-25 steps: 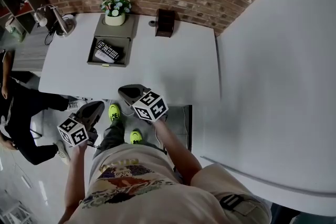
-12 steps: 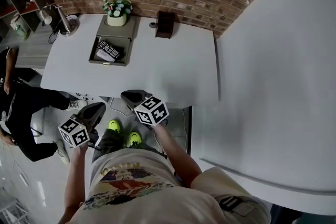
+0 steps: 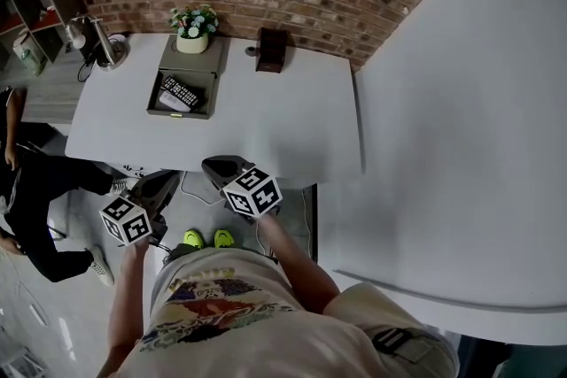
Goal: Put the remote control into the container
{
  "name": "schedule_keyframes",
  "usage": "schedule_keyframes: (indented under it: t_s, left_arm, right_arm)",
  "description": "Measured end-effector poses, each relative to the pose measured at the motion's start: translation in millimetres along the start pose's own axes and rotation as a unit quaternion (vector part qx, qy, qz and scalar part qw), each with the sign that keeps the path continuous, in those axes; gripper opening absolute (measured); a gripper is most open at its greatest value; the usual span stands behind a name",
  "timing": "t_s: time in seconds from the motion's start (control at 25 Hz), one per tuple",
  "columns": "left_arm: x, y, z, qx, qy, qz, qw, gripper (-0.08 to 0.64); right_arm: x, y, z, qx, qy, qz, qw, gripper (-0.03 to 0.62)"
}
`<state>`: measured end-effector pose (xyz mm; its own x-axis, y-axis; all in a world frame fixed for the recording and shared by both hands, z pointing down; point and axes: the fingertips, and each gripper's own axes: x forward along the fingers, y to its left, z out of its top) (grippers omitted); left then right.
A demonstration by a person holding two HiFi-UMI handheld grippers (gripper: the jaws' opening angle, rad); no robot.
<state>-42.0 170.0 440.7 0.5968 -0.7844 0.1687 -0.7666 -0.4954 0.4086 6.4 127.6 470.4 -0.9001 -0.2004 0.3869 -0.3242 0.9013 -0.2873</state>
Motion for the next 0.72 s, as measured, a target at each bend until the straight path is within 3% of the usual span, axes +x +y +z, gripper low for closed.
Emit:
schedule_keyframes:
  t_s: [0.72]
  left_arm:
    - [-5.6, 9.5, -0.9, -0.006, -0.007, -0.01, 0.9999, 0.005]
  right_arm:
    - [8.8, 5.3, -1.1, -0.005, 0.009, -0.01, 1.0, 0.009]
